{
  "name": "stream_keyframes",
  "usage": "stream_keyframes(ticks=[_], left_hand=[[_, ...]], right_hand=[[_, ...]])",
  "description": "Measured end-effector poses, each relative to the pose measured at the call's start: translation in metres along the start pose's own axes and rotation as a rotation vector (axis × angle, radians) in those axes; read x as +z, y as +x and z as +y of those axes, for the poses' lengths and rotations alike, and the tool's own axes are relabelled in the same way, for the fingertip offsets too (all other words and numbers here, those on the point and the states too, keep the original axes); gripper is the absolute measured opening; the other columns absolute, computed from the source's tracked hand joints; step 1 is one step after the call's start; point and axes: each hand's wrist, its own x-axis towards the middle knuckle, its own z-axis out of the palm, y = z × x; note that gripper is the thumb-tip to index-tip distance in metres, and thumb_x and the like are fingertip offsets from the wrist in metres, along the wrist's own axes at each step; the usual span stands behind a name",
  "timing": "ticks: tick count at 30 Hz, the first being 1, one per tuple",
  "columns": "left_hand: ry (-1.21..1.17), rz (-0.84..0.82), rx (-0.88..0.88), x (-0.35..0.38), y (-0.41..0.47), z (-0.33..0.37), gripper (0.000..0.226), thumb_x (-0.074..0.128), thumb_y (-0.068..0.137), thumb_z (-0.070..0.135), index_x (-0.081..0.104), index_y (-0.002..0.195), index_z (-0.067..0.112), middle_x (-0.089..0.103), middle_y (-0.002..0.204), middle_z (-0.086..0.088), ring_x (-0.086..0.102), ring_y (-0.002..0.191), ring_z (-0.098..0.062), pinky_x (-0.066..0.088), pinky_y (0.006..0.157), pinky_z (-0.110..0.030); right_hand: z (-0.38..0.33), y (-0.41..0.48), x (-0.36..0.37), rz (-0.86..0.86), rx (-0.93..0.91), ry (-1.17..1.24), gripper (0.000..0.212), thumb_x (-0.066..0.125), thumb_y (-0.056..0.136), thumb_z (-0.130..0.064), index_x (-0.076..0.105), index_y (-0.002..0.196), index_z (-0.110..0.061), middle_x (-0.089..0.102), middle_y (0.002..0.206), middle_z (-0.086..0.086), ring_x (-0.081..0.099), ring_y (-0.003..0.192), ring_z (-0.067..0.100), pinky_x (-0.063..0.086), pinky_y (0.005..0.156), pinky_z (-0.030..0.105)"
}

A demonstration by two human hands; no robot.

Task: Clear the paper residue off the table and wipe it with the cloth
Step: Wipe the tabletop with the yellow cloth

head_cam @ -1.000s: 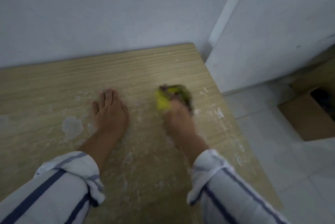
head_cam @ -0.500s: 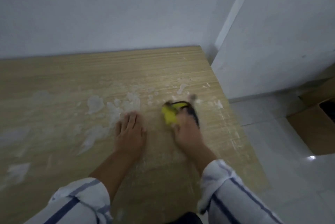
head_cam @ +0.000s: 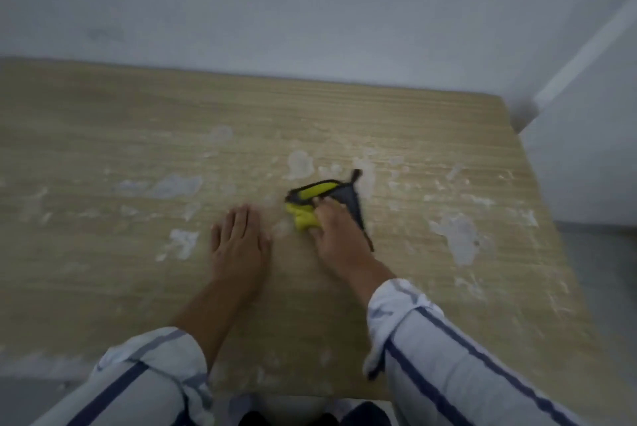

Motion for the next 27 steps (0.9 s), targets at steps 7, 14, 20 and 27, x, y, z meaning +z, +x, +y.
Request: stream_keyframes(ticks=[7,14,20,27], left_hand=[[0.016,0.02,-0.029,-0.016,0.015,-0.065,0.06,0.029,0.098,0.041,0.013,0.151,0.018,0.007,0.159,-0.001,0.001,0.147,-0.021,0.001,0.118,-0.043],[-0.026,-0.02,0.114,-0.026,0.015,-0.098,0.053,0.028,0.099,0.036,0.017,0.15,0.025,0.008,0.159,0.005,0.001,0.147,-0.017,-0.001,0.117,-0.039],[-0.08,-0.01,0.098,-0.037,-0.014,-0.139,0.053,0.032,0.099,0.033,0.019,0.15,0.023,0.011,0.159,0.004,0.002,0.147,-0.016,0.001,0.118,-0.039],[-0.138,-0.066,0.154,-0.047,-0.047,-0.173,0.055,0.039,0.097,0.022,0.022,0.149,0.021,0.014,0.158,0.003,0.005,0.147,-0.016,0.0,0.117,-0.034]], right_hand=[[0.02,0.054,-0.045,0.374,0.371,0.006,0.02,0.047,0.093,-0.015,0.047,0.109,-0.003,0.056,0.106,0.019,0.057,0.098,0.037,0.039,0.069,0.032],[-0.042,0.065,0.026,0.057,0.114,-0.135,0.052,0.051,0.093,-0.02,0.033,0.138,0.0,0.029,0.149,0.019,0.024,0.139,0.033,0.027,0.11,0.042],[-0.098,0.021,0.079,-0.135,-0.205,-0.106,0.048,0.05,0.095,-0.021,0.039,0.136,-0.001,0.031,0.15,0.014,0.019,0.142,0.029,0.02,0.115,0.043],[-0.125,-0.008,0.091,-0.036,-0.048,0.079,0.041,0.053,0.094,-0.018,0.044,0.131,-0.003,0.039,0.146,0.012,0.027,0.139,0.025,0.03,0.111,0.038]])
